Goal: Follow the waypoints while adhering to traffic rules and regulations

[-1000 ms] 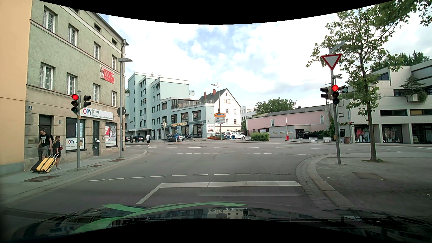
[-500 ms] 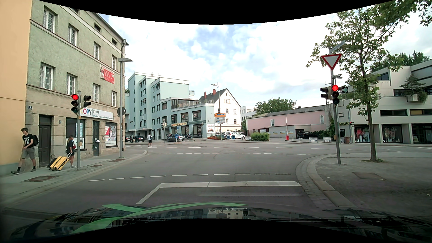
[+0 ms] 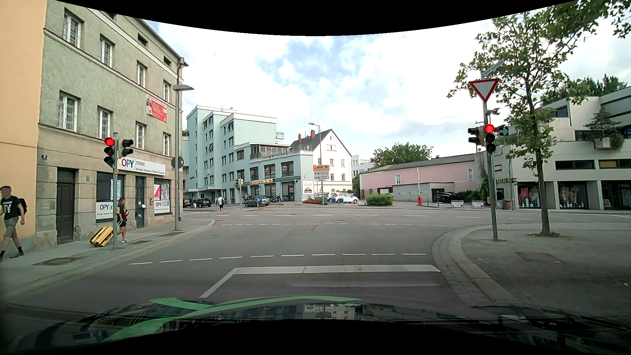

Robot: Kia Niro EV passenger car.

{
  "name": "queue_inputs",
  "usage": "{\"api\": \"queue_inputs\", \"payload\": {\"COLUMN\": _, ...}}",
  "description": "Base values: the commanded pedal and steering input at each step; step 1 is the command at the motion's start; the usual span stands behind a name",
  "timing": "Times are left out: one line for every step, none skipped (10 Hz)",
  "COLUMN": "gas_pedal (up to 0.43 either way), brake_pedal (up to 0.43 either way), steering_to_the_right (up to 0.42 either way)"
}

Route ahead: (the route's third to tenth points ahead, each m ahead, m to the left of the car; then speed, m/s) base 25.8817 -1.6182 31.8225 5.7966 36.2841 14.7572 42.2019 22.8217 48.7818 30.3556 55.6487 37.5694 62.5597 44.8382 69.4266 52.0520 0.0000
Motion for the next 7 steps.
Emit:
{"api": "queue_inputs", "payload": {"gas_pedal": 0.000, "brake_pedal": 0.445, "steering_to_the_right": 0.000}}
{"api": "queue_inputs", "payload": {"gas_pedal": 0.000, "brake_pedal": 0.445, "steering_to_the_right": 0.003}}
{"api": "queue_inputs", "payload": {"gas_pedal": 0.000, "brake_pedal": 0.439, "steering_to_the_right": 0.004}}
{"api": "queue_inputs", "payload": {"gas_pedal": 0.000, "brake_pedal": 0.445, "steering_to_the_right": 0.004}}
{"api": "queue_inputs", "payload": {"gas_pedal": 0.000, "brake_pedal": 0.445, "steering_to_the_right": 0.005}}
{"api": "queue_inputs", "payload": {"gas_pedal": 0.000, "brake_pedal": 0.457, "steering_to_the_right": 0.004}}
{"api": "queue_inputs", "payload": {"gas_pedal": 0.000, "brake_pedal": 0.463, "steering_to_the_right": 0.004}}
